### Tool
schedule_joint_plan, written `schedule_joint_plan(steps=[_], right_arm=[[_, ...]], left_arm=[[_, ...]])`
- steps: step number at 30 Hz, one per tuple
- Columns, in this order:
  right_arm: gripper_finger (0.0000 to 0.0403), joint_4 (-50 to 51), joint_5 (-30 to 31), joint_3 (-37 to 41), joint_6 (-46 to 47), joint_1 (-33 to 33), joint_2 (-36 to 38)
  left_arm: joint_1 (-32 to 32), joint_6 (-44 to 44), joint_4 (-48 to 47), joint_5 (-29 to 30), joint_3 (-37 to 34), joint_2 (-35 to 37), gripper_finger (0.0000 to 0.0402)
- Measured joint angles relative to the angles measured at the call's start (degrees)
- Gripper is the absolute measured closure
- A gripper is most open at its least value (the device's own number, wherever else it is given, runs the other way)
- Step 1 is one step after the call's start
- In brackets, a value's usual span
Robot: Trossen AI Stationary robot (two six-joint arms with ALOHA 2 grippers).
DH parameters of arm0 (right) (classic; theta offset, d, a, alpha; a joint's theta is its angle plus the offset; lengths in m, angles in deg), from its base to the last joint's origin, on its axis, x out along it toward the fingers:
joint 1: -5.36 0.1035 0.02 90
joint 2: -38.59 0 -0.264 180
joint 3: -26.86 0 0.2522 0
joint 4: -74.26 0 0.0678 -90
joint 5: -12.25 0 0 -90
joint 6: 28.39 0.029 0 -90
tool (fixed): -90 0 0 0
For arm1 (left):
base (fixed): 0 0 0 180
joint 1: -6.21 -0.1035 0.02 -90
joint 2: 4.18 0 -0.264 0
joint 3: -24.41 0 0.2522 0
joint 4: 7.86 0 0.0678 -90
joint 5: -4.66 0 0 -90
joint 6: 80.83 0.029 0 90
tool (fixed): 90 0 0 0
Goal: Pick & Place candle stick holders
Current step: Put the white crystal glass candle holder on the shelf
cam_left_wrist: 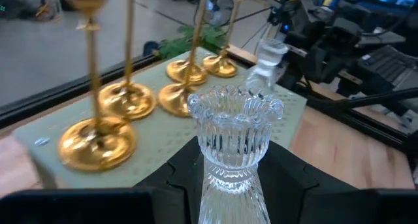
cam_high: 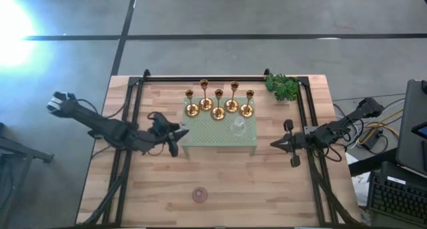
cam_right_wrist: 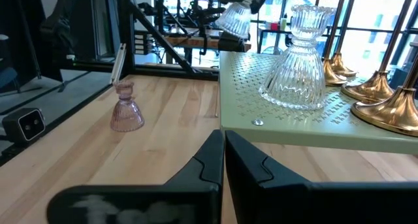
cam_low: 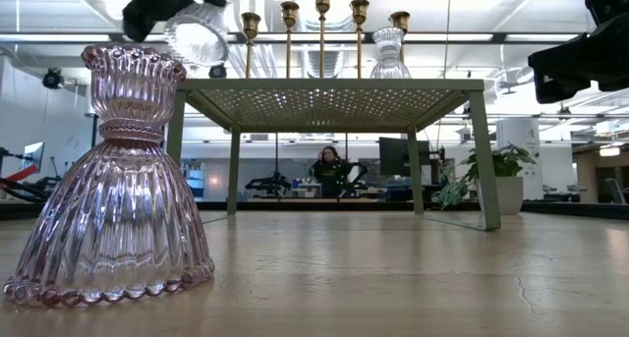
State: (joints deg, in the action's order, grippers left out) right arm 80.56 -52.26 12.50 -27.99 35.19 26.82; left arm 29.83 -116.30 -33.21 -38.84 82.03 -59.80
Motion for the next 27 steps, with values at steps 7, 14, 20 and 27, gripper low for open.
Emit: schedule_joint_plan(steps=[7, 14, 20, 27], right_arm=[[0.0394, 0.0, 0.0, 0.0, -0.01, 0.0, 0.0], [0.0394, 0.0, -0.01, 0.0, 0.0, 0.0, 0.0], [0.0394, 0.0, -0.01, 0.0, 0.0, 0.02, -0.02], [0.0394, 0.0, -0.01, 0.0, 0.0, 0.02, -0.02]], left_arm=[[-0.17, 12.76, 12.27, 3.68, -0.02, -8.26, 0.028], [-2.48, 24.27, 26.34, 7.43, -0.04, -16.04, 0.028], [-6.36, 27.6, 33.2, 3.48, -0.07, -20.13, 0.028], [-8.6, 28.14, 34.29, 4.29, -0.07, -21.52, 0.028]])
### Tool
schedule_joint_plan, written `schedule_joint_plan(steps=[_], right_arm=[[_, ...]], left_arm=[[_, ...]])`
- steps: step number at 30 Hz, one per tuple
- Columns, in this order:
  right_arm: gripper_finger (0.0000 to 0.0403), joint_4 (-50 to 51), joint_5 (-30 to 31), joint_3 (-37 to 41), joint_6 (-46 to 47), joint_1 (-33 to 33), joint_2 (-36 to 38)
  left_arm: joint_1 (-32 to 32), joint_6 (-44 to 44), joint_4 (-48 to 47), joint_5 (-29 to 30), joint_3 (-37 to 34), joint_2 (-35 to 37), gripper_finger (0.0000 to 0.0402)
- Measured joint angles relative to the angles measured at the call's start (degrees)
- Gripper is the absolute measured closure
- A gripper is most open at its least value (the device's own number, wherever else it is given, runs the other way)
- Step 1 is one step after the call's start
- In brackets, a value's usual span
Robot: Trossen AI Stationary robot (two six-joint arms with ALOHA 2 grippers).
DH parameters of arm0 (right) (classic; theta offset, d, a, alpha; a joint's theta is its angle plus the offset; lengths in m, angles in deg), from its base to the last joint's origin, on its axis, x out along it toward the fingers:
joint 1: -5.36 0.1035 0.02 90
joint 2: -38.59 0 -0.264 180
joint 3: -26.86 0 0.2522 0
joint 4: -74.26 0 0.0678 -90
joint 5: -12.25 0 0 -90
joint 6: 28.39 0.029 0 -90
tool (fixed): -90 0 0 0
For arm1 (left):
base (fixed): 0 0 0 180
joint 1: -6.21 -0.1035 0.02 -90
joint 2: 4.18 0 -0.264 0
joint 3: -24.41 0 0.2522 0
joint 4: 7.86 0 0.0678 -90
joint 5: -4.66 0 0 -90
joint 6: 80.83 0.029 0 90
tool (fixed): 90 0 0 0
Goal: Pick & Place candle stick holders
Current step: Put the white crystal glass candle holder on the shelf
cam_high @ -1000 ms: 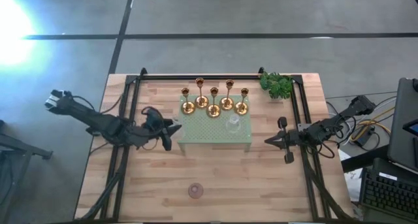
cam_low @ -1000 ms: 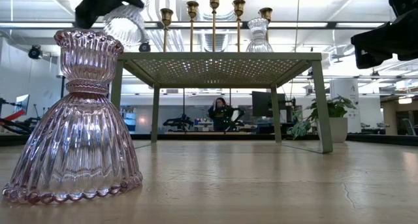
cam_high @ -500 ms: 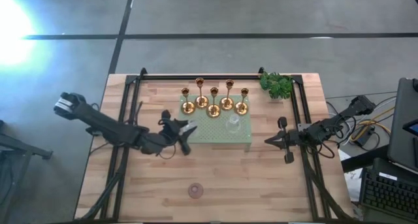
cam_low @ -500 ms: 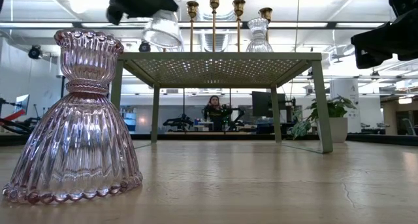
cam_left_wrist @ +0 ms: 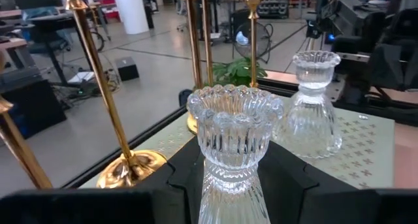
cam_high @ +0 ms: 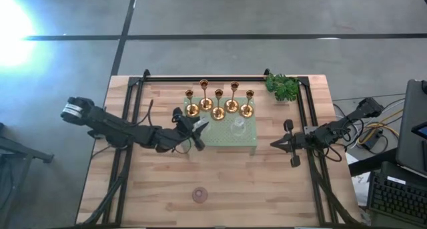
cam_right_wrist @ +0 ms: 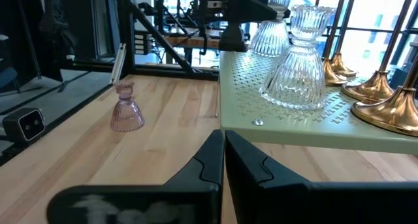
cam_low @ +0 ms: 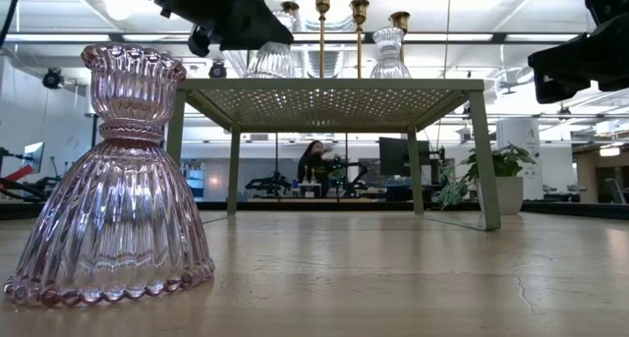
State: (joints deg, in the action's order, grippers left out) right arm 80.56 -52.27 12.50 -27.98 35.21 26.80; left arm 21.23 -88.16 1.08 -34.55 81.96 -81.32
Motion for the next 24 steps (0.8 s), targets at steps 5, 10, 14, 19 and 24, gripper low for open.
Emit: schedule_joint_plan(steps=[5, 10, 14, 19, 24], right_arm=[[0.0394, 0.0, 0.01, 0.0, 0.0, -0.02, 0.02], [0.0394, 0.0, -0.01, 0.0, -0.02, 0.0, 0.02], [0.0394, 0.0, 0.01, 0.0, -0.02, -0.02, 0.02], [0.0394, 0.0, -0.01, 0.0, -0.02, -0.02, 0.02], [0.0394, 0.0, -0.01, 0.0, 0.0, -0.02, 0.02]], left_arm=[[-0.85, -0.04, 0.02, 0.3, 0.0, 0.0, 0.028], [-1.88, -1.86, 0.21, 0.27, -0.27, -1.32, 0.028], [-2.42, -2.67, 4.22, -0.83, -2.14, -2.58, 0.028], [-2.68, -1.36, 13.31, -2.18, -5.79, -2.86, 0.028], [-2.81, -1.9, 16.35, -1.84, -8.42, -2.32, 0.028]])
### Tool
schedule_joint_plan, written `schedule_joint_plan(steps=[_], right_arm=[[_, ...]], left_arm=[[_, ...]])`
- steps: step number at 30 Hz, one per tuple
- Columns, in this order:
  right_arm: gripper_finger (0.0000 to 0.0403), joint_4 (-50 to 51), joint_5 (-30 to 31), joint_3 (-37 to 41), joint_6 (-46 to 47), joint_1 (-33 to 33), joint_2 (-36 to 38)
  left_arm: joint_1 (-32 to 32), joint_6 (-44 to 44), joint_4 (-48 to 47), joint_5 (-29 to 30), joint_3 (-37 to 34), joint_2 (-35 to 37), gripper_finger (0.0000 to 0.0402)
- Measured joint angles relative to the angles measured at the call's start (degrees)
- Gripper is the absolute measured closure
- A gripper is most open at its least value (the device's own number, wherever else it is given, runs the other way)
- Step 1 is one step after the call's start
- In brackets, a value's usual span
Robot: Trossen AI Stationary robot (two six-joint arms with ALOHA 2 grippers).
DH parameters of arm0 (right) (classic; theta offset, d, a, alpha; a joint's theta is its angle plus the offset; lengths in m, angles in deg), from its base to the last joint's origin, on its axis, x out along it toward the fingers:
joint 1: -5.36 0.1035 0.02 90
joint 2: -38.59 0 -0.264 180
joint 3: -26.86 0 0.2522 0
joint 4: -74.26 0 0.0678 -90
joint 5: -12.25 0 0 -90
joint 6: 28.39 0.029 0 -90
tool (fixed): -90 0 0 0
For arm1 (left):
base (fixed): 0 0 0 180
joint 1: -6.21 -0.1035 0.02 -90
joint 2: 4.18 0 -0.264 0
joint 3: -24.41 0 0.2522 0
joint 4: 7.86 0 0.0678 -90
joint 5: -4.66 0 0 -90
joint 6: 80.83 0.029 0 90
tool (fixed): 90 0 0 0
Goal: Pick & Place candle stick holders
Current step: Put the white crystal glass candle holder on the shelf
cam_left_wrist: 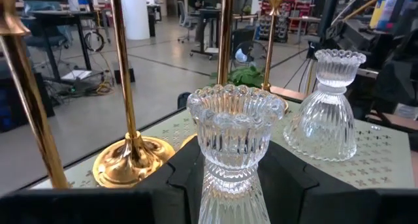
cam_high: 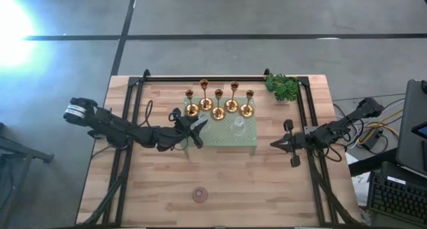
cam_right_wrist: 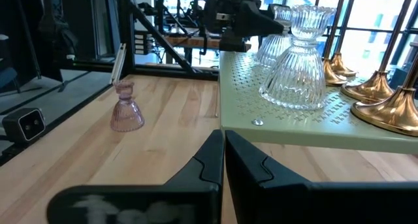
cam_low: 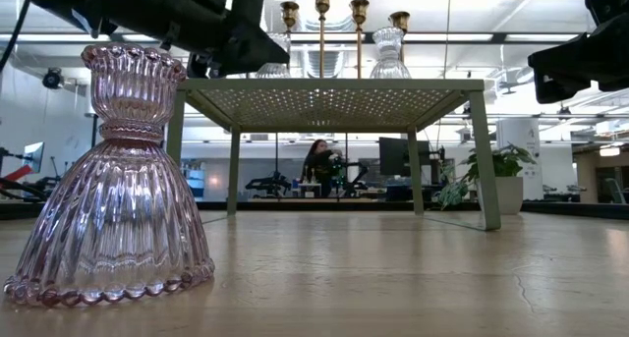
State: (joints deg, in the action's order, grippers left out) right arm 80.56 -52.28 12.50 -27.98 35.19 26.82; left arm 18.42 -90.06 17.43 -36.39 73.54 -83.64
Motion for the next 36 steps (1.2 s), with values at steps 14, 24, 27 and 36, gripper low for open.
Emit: schedule_joint_plan(steps=[14, 24, 27, 36], right_arm=[[0.0394, 0.0, 0.01, 0.0, 0.0, 0.02, 0.0], [0.0394, 0.0, 0.0, -0.01, -0.01, 0.0, 0.0], [0.0394, 0.0, 0.0, 0.0, -0.01, 0.02, 0.0], [0.0394, 0.0, 0.0, 0.0, 0.0, 0.02, 0.0]], left_arm=[[-0.76, 4.42, 0.1, -1.8, -0.04, -0.17, 0.0256], [-0.99, 4.65, 0.04, -3.47, 0.28, -0.17, 0.0247], [-1.14, 4.65, 0.05, -4.15, 0.51, -0.17, 0.024], [-1.86, 6.08, 0.22, -3.14, 0.53, -0.11, 0.0148]])
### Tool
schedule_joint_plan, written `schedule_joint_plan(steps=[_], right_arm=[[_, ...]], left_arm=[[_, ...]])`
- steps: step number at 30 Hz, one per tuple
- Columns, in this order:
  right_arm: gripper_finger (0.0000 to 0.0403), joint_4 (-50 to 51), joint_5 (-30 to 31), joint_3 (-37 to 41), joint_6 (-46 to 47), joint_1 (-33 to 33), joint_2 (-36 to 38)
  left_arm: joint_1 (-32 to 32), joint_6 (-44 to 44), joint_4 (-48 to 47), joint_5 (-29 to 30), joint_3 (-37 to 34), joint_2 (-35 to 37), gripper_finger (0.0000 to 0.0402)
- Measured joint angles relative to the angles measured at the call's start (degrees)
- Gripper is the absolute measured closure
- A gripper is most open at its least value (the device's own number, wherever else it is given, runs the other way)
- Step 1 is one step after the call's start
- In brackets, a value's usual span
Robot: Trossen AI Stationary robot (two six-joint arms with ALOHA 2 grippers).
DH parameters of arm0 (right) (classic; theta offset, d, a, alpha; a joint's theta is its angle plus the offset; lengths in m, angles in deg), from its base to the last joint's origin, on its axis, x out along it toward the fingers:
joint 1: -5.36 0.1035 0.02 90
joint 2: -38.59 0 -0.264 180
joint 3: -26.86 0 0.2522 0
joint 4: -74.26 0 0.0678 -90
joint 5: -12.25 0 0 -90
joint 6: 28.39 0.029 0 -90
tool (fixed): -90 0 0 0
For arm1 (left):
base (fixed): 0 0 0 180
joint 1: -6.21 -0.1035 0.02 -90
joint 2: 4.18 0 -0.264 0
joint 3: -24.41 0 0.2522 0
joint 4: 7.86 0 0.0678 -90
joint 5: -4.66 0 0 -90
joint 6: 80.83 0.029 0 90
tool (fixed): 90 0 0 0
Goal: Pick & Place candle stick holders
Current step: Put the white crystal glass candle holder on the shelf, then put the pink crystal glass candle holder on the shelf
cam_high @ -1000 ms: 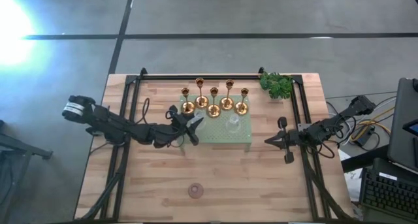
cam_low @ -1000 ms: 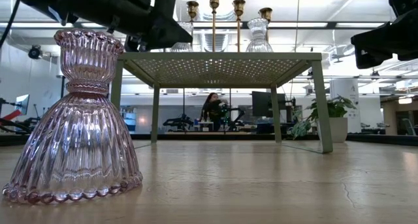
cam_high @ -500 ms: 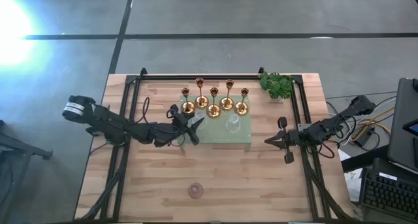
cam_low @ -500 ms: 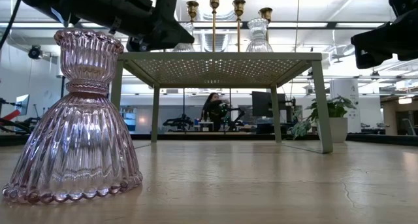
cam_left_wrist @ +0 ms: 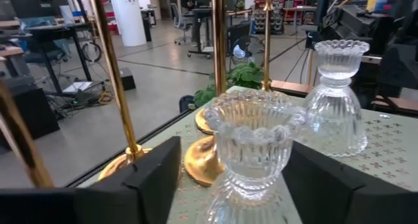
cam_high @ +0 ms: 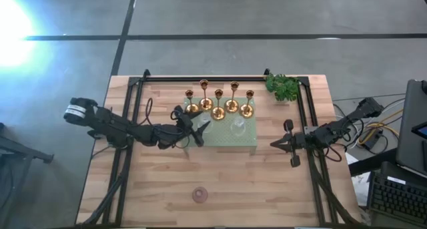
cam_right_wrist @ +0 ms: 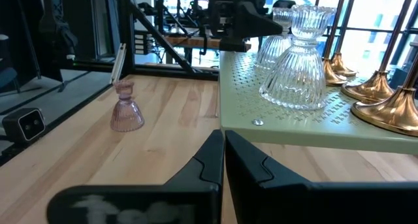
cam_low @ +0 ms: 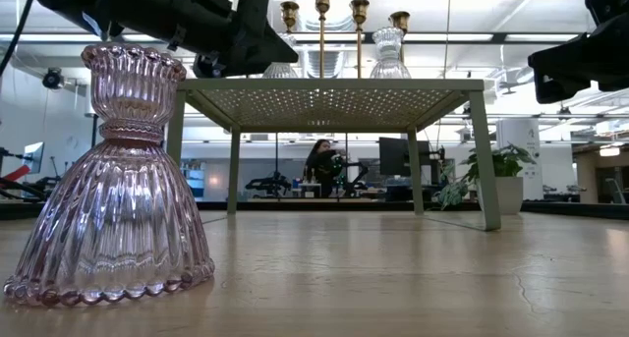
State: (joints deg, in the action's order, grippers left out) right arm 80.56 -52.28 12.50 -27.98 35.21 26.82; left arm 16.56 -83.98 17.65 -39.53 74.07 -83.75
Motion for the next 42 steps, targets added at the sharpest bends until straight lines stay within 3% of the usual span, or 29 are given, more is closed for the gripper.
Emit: schedule_joint_plan(steps=[7, 15, 24, 33, 38, 42], right_arm=[[0.0394, 0.01, 0.0, 0.0, -0.01, 0.0, -0.01], [0.0394, 0.0, 0.02, 0.0, 0.0, 0.0, -0.02], [0.0394, 0.0, 0.0, 0.0, 0.0, -0.01, -0.02], [0.0394, 0.0, 0.01, 0.0, 0.0, -0.01, -0.02], [0.0394, 0.02, 0.01, 0.0, 0.0, -0.01, 0.0], [0.0394, 0.0, 0.0, 0.0, 0.0, -0.01, 0.0]], left_arm=[[0.14, 0.78, -1.87, 1.03, 0.0, 1.09, 0.0098], [1.61, -2.61, -11.25, 1.93, 0.0, 5.41, 0.01], [5.87, -10.42, -26.2, 1.45, 0.04, 15.8, 0.0099], [16.7, -28.1, -48.88, -8.44, 3.94, 23.68, 0.0099], [25.26, -35.67, -49.75, -10.83, 5.25, 22.34, 0.0104], [32.35, -42.2, -49.5, -7.4, 5.93, 18.19, 0.0104]])
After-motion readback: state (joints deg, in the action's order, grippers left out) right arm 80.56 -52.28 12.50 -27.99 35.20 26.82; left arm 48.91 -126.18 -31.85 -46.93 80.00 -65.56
